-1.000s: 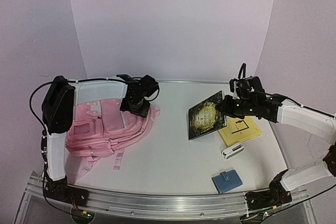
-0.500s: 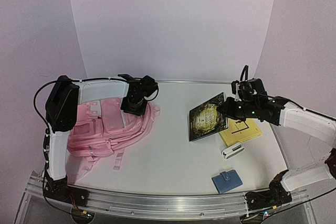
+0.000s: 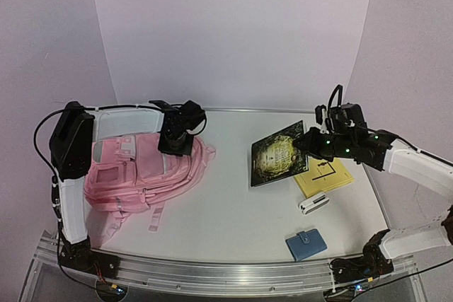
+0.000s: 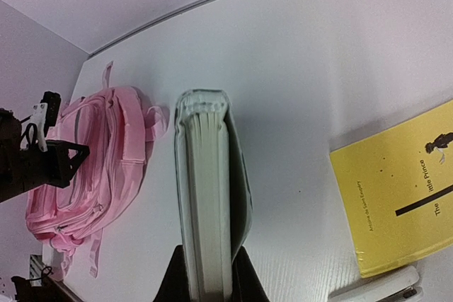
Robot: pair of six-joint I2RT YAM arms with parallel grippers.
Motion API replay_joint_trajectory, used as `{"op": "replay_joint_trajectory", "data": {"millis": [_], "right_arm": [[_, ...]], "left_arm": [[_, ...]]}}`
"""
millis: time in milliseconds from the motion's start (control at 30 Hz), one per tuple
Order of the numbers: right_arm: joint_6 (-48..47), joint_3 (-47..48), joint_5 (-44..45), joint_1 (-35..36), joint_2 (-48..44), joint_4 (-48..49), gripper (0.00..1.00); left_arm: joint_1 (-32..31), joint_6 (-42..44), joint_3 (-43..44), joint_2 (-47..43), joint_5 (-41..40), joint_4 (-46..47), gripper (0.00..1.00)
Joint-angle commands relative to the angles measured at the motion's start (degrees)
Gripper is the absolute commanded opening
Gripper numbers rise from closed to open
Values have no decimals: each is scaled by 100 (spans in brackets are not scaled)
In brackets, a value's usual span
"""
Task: Pack the student bag
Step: Place the book in the student bag.
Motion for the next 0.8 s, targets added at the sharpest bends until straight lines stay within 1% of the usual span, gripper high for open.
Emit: {"op": "replay_joint_trajectory", "data": {"millis": [0,133,233,267,333,433,567,667,767], "right_arm": [[384,172,-504,29,-445,866,0],[929,52,-948,31,-618,1393,0],[1429,-119,-1333,34,-674,2044,0],[1593,-178,-1414,34,-670,2323,0],[1877,-272,-1476,34,-613,2552,0],[2105,-338,-1421,42,-470,2612,0],[2467,-507,-1352,63,-328,2668,0],[2721,-694,-1330,145,-234,2813,0],[2905,-796,-1260,322,-44,3043,0]], "left_arm": [[33,403,-506,-1327,1286,923,0],[33,598,-914,-2052,2351,1545,0],[33,686,-1168,-2463,3225,1927,0],[33,673,-1246,-2572,3439,2046,0],[33,621,-1360,-2765,3741,2274,0],[33,511,-1471,-2982,3987,2596,0],[34,392,-1629,-3149,4010,2914,0],[33,337,-1719,-3178,4054,3112,0],[33,320,-1787,-3139,4280,3298,0]]}}
